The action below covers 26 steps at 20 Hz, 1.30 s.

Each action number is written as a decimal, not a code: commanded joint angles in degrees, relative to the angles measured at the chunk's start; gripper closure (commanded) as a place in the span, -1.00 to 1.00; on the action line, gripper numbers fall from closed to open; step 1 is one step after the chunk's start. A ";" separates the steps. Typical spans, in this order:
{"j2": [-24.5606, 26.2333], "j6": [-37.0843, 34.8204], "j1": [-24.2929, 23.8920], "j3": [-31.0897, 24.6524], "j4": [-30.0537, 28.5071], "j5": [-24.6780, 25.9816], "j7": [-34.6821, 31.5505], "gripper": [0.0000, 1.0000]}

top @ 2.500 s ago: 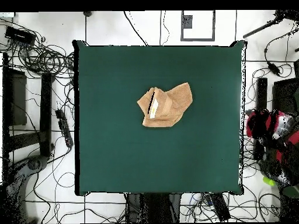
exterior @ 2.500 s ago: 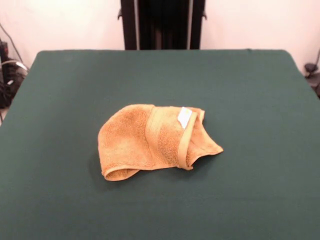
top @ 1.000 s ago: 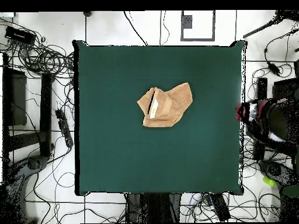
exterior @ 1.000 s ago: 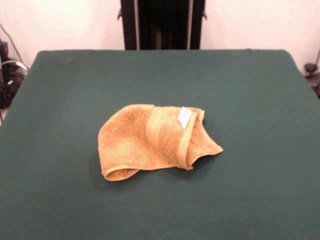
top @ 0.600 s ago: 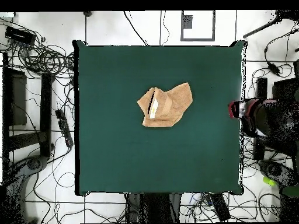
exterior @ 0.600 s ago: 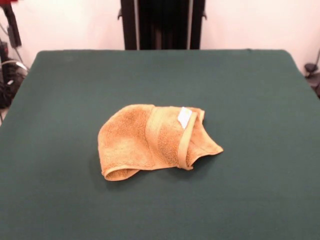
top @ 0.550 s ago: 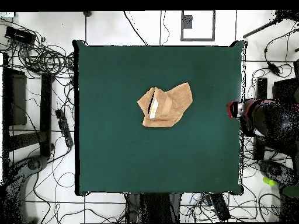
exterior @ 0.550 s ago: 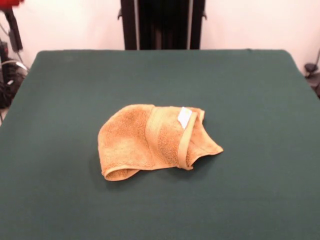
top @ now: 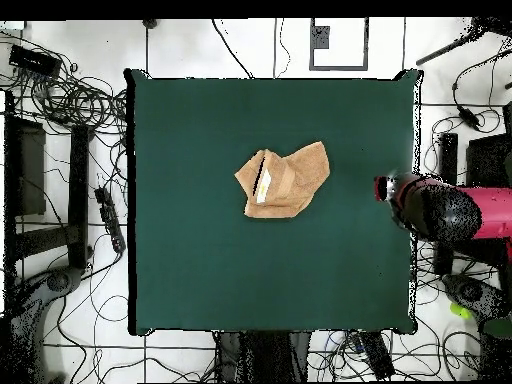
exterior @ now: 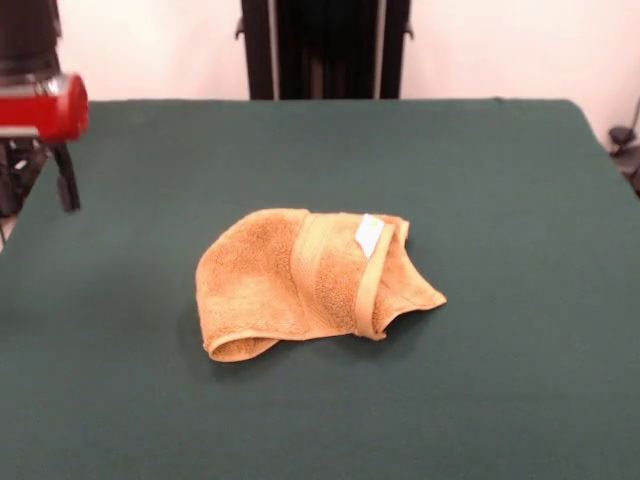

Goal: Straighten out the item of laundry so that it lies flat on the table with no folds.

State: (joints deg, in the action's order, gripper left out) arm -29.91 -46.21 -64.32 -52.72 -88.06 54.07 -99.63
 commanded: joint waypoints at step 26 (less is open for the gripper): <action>5.11 13.25 36.24 30.25 11.46 -2.24 -21.57 -1.00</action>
State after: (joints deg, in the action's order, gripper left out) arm -27.96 -33.79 -37.87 -32.93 -85.14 47.44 -100.65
